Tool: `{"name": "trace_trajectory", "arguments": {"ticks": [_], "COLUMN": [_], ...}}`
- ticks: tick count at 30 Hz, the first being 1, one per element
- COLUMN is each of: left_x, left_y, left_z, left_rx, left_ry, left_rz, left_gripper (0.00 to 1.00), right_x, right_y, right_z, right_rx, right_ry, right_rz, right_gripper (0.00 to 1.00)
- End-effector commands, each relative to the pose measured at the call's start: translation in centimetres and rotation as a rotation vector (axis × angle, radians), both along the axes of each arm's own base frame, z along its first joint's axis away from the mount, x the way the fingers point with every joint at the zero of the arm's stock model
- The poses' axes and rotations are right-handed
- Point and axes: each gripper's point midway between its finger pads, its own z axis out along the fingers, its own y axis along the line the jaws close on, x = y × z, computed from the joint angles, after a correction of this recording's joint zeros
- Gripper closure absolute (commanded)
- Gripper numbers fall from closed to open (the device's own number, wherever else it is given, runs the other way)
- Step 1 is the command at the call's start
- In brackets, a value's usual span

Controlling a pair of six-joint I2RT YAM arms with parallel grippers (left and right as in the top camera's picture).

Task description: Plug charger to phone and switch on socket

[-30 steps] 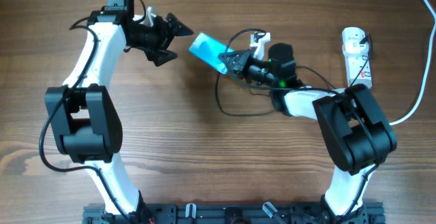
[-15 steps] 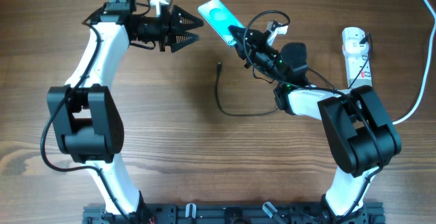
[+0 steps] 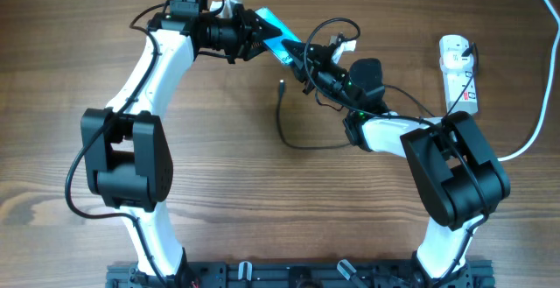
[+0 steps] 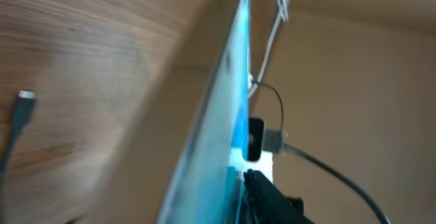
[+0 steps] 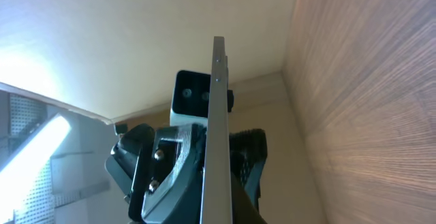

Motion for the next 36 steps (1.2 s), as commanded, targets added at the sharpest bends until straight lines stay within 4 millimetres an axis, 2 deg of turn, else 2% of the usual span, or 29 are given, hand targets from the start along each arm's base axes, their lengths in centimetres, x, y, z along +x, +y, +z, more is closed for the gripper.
{"name": "trace_trajectory", "arguments": {"ticks": [1,6,8,10,14,16,18,20,21,24,29,33,36], "left_x": [1.2,2.3,2.4,2.4,2.4,2.4,2.6,3.1,3.3,4.1,3.8,2.8,2.3], "left_y": [0.7,0.7,0.7,0.6,0.5,0.6,0.9,1.7,2.3,5.2,10.1,11.5,11.8], "left_z": [0.9,1.4,1.5,1.5,1.6,1.6,1.5,1.5,1.4,0.9,0.1,1.8,3.0], "left_rx": [0.037,0.027,0.024,0.022,0.007,0.006,0.013,0.036,0.051,0.117,0.141,0.031,-0.048], "left_ry": [0.0,-0.016,-0.017,-0.016,0.023,0.019,0.01,-0.035,-0.061,-0.146,-0.139,-0.225,-0.235], "left_rz": [0.088,0.135,0.138,0.135,0.158,0.158,0.165,0.164,0.164,0.161,0.178,0.084,0.06], "left_gripper": [0.68,0.7,0.81,0.95,0.96,0.96,0.96,0.96,0.96,0.96,0.96,0.96,0.96], "right_x": [0.1,0.0,0.0,0.0,0.0,0.0,0.0,0.2,0.3,1.0,1.3,0.8,0.9], "right_y": [0.0,0.0,0.1,0.1,0.1,0.1,0.1,-0.1,-0.3,-2.0,-5.9,-7.7,-7.9], "right_z": [2.4,2.3,2.3,2.2,2.2,2.2,1.6,0.1,-0.6,-2.6,-4.1,-5.4,-6.6], "right_rx": [0.028,0.029,0.028,0.033,0.039,0.038,0.025,-0.032,-0.081,-0.266,-0.424,-0.515,-0.6], "right_ry": [-0.047,-0.045,-0.043,-0.034,-0.026,-0.026,-0.004,0.018,0.004,-0.092,-0.226,-0.28,-0.241], "right_rz": [0.001,0.008,0.008,0.008,0.009,0.009,0.008,0.002,0.003,-0.011,0.074,0.182,0.246], "right_gripper": [0.96,0.96,0.96,0.96,0.94,0.8,0.5,0.35,0.32,0.0,0.0,0.0,0.0]}}
